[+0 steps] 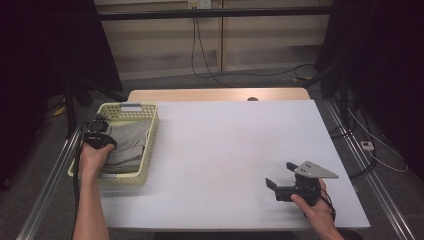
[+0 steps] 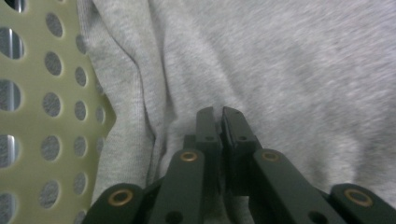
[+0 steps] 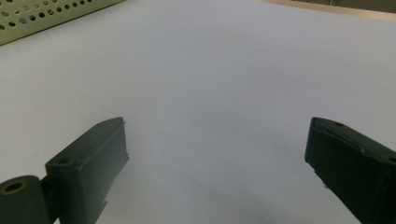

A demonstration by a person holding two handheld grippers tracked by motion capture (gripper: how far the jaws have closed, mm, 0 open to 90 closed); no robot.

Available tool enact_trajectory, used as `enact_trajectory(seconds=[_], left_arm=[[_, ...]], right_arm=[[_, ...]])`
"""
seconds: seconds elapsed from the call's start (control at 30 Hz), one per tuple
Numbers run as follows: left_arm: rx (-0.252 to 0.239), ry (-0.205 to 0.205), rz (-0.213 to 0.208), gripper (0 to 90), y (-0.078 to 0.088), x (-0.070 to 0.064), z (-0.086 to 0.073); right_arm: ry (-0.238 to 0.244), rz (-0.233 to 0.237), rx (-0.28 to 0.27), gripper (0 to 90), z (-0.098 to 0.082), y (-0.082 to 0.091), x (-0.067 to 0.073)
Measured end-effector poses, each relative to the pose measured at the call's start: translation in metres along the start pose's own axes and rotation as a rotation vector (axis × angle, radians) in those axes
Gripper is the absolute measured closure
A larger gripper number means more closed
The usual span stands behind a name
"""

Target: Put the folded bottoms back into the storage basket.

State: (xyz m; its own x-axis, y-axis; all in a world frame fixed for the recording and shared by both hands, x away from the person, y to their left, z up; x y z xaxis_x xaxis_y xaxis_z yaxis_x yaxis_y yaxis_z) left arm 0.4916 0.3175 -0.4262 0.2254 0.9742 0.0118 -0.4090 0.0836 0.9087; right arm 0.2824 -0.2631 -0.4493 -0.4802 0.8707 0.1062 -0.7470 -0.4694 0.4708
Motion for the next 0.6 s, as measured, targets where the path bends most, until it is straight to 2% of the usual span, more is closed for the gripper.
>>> enact_trajectory(seconds=[0.13,0.23,0.37,0.43,0.5,0.6], left_arm=[[-0.04,0.012,-0.008,79.1,0.005,0.001,0.0],[-0.065,0.036,-0.011,73.3,0.01,0.004,-0.001],[-0.115,0.044,-0.022,67.1,0.016,0.005,-0.001],[-0.135,0.028,-0.034,64.0,0.018,0.004,-0.001],[-0.155,-0.01,-0.057,60.3,0.019,0.003,-0.001],[-0.162,-0.016,-0.045,52.9,0.021,0.002,0.0]], right_arm=[[0.001,-0.001,-0.001,5.5,0.0,0.0,0.0],[0.0,-0.001,0.0,5.5,0.0,0.0,0.0],[-0.003,-0.002,0.001,5.5,0.0,-0.001,0.0],[-0.004,-0.001,0.001,5.5,0.0,-0.001,0.0],[-0.003,-0.001,0.001,5.5,0.0,-0.001,0.0],[-0.002,-0.001,0.0,5.5,0.0,-0.001,0.0]])
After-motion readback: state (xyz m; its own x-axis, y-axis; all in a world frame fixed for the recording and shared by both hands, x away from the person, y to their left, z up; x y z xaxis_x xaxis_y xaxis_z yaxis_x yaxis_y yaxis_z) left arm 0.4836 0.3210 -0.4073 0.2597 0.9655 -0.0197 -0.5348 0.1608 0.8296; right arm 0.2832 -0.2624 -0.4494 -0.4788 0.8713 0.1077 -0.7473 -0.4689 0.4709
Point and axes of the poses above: each handheld gripper's, and its own axes: y roughly backward along the jaws, z roughly out of its top, x roughly to its left, the point moved 1 cm from there along -y, roughly forward along the jaws, and after that the axes turned 2 degrees about -y, right-handed, at the moved point
